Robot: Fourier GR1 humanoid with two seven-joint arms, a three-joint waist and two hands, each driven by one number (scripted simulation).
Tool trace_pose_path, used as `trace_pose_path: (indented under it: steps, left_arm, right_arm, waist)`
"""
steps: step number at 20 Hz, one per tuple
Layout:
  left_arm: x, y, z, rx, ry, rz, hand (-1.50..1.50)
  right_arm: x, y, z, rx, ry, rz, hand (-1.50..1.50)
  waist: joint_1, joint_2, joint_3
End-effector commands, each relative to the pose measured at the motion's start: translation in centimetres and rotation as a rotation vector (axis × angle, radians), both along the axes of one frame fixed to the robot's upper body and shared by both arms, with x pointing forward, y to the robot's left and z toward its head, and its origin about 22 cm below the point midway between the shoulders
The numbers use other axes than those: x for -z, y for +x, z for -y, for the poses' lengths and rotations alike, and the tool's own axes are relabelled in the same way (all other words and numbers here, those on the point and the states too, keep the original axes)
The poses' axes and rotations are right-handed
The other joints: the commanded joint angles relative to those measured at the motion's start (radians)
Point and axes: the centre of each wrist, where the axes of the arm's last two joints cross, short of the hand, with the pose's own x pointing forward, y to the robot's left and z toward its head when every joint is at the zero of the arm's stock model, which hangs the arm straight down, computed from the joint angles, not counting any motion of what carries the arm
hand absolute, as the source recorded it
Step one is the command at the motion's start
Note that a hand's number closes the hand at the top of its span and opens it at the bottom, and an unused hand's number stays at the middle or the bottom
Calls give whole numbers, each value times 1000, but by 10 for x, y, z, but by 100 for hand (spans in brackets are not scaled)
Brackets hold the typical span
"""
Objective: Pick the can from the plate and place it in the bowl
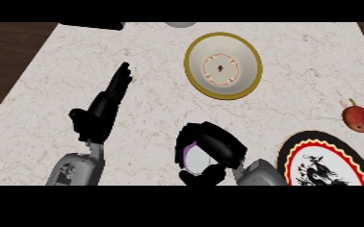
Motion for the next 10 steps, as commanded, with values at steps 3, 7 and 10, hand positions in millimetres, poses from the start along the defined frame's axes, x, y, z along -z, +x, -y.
trace_pose_path:
  steps: [3, 7, 10]
  left_arm:
    - [1, 2, -12, -68, 6, -13, 0]
    - [10, -7, -38, -147, 12, -19, 0]
    - [-2, -1, -26, -142, -1, -14, 0]
  right_arm:
    - [-50, -9, 30, -537, 261, 118, 150]
    - [-100, 1, 107, -618, 316, 222, 150]
    - [-137, 15, 149, -592, 335, 289, 150]
  waist:
    - [-115, -14, -2]
    - [-151, -12, -6]
    - [-143, -7, -6]
